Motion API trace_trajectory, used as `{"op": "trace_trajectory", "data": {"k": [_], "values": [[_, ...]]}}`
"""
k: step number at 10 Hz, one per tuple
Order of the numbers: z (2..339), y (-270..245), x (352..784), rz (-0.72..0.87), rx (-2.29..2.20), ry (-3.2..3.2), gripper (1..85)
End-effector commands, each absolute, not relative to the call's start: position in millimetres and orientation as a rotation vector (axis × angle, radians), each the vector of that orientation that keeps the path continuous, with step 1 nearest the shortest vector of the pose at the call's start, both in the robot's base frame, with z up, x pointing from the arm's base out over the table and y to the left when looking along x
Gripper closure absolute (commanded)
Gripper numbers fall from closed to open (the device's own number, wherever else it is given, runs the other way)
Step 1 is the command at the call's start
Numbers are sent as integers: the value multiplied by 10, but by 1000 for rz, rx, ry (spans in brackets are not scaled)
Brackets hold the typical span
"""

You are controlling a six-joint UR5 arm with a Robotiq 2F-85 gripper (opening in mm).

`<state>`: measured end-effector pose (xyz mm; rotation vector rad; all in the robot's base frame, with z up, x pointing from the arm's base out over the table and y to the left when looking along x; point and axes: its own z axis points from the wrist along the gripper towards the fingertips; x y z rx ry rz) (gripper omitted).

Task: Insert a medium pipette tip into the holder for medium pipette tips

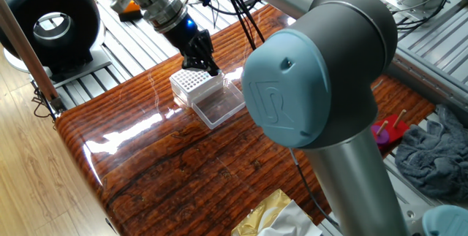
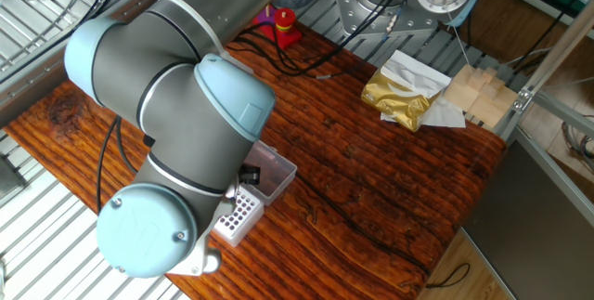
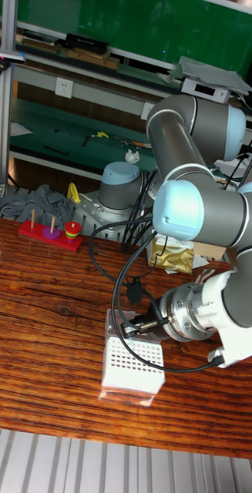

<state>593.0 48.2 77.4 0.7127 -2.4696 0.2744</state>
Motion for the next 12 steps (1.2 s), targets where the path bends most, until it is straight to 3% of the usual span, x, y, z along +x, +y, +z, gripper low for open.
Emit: {"op": "trace_trajectory", "data": {"k": [1, 12], "values": [[757, 509, 5944, 263, 714, -2470, 787], [706, 478, 6012, 291, 743, -2479, 783]]}}
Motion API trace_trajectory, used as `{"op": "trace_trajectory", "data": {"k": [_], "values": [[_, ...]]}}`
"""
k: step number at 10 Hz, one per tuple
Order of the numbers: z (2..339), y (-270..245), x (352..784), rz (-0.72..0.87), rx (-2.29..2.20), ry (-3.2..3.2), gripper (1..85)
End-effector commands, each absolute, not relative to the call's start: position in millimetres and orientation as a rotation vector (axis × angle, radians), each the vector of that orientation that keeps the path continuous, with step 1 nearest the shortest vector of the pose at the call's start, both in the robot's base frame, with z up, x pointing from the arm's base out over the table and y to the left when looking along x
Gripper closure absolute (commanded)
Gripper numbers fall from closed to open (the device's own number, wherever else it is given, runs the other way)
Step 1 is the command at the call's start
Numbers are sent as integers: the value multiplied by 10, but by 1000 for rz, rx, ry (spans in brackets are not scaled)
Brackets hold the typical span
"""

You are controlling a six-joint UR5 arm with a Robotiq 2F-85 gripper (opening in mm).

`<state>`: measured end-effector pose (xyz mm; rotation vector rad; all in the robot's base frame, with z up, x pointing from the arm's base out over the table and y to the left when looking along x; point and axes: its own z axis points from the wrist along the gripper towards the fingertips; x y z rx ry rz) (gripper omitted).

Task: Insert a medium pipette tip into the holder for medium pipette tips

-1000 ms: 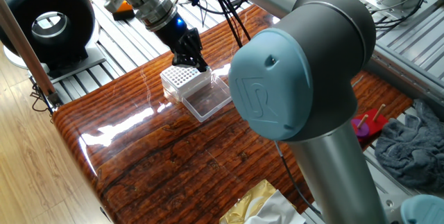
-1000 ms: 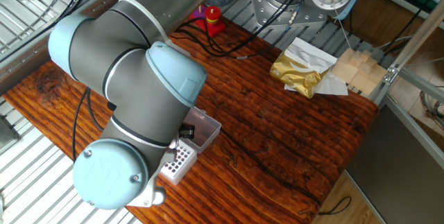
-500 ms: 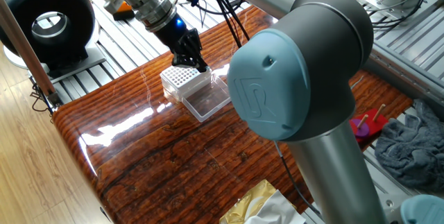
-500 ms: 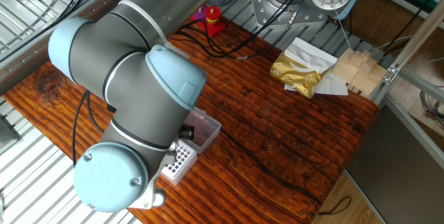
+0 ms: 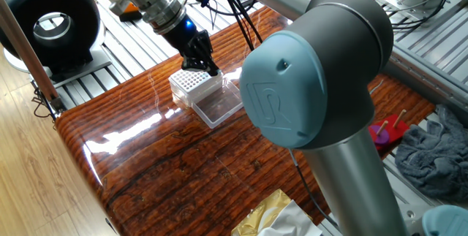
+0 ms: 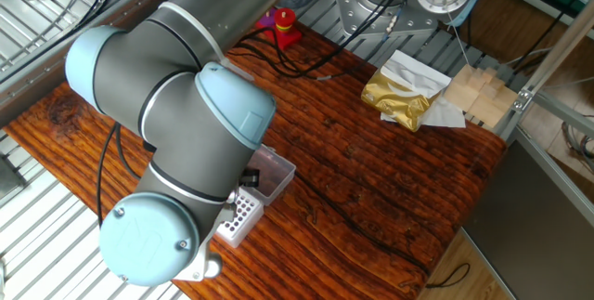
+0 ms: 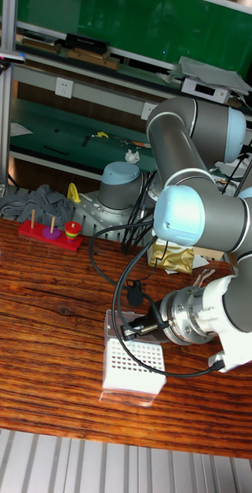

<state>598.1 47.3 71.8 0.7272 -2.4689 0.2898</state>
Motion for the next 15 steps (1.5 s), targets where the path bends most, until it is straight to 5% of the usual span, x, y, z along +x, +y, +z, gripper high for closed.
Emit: {"op": "trace_trajectory", "data": {"k": [1, 10, 15], "values": [[703, 470, 6030, 298, 755, -2480, 770], [706, 450, 6084, 290, 814, -2479, 620], [731, 439, 6094, 306, 786, -2484, 690]]}}
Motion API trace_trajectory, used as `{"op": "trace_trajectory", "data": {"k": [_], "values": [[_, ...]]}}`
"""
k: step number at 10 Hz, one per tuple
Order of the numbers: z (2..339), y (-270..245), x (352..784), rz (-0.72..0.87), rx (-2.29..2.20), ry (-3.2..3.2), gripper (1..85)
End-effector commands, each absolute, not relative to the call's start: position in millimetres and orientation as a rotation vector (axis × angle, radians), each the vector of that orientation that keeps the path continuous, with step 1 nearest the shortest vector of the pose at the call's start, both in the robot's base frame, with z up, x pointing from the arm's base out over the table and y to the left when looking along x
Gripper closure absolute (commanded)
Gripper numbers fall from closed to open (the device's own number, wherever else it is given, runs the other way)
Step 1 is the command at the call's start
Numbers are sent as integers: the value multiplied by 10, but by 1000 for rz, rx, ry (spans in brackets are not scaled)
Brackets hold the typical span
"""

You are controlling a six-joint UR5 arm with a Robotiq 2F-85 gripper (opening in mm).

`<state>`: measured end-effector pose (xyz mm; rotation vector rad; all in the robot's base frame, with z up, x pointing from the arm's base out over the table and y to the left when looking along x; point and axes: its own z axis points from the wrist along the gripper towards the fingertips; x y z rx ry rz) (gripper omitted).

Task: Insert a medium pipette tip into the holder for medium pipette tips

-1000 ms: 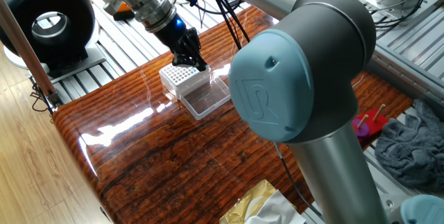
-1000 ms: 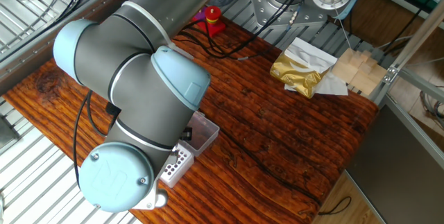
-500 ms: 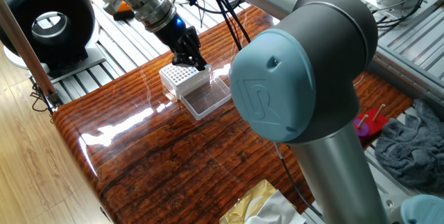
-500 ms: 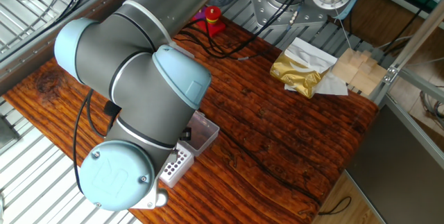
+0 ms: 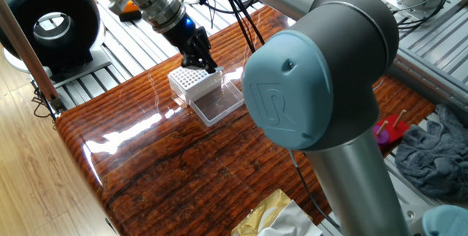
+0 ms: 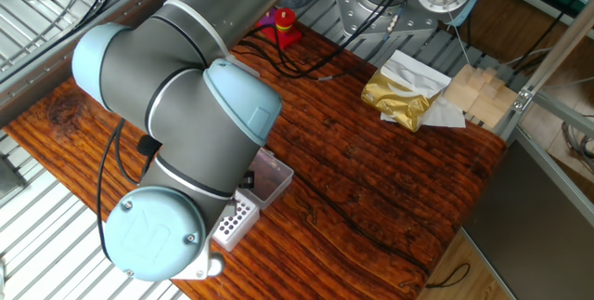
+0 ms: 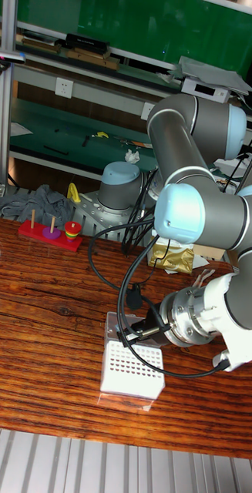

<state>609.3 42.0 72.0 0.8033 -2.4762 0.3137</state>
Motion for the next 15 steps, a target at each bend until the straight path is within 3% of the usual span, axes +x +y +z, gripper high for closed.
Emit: {"op": "trace_trajectory", "data": {"k": [1, 5, 8, 12, 15], "values": [[732, 458, 6086, 302, 772, -2488, 713], [754, 461, 6110, 305, 766, -2495, 750], [834, 192, 6233, 297, 897, -2527, 803], [835, -107, 6598, 389, 1199, -2533, 800], [858, -423, 7289, 675, 1686, -2348, 757]]}}
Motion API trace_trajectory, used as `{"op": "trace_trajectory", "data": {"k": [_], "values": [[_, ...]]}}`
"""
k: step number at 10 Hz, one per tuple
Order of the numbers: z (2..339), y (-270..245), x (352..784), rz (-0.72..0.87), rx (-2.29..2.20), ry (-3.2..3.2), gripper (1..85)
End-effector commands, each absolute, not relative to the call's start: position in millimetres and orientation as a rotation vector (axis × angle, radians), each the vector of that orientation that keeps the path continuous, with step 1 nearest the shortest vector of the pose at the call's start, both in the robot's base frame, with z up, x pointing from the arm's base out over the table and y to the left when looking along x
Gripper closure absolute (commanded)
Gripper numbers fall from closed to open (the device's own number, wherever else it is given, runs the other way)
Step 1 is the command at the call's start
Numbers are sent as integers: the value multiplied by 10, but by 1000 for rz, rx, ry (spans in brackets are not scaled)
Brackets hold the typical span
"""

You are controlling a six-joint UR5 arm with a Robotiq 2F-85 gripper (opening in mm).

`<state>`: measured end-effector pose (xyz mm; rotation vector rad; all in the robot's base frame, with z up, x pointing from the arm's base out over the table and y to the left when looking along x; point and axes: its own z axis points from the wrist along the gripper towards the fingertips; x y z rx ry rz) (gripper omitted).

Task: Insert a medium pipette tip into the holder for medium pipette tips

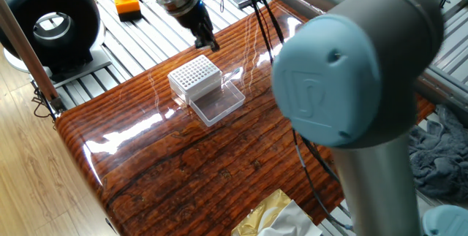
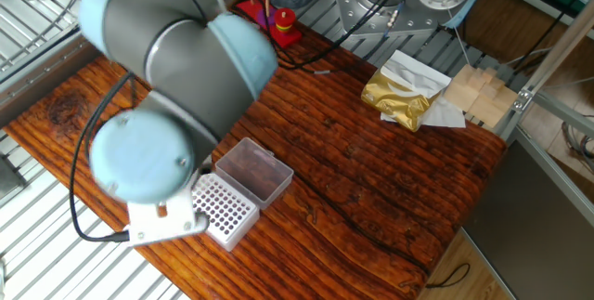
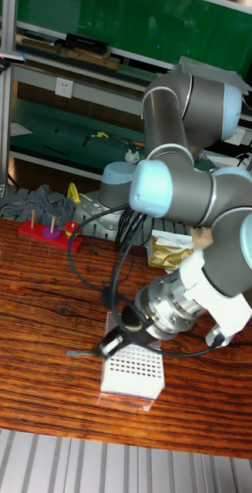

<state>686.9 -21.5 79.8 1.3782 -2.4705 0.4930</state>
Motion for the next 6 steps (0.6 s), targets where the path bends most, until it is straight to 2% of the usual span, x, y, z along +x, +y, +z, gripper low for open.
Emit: {"op": "trace_trajectory", "data": {"k": [1, 2, 3, 4, 6], "values": [[833, -471, 7341, 708, 1686, -2372, 753], [839, -478, 7456, 755, 1721, -2376, 763], [846, -471, 7498, 771, 1738, -2374, 840], [815, -385, 7573, 763, 1787, -2394, 847], [612, 12, 7443, 525, 1828, -2506, 847]]}}
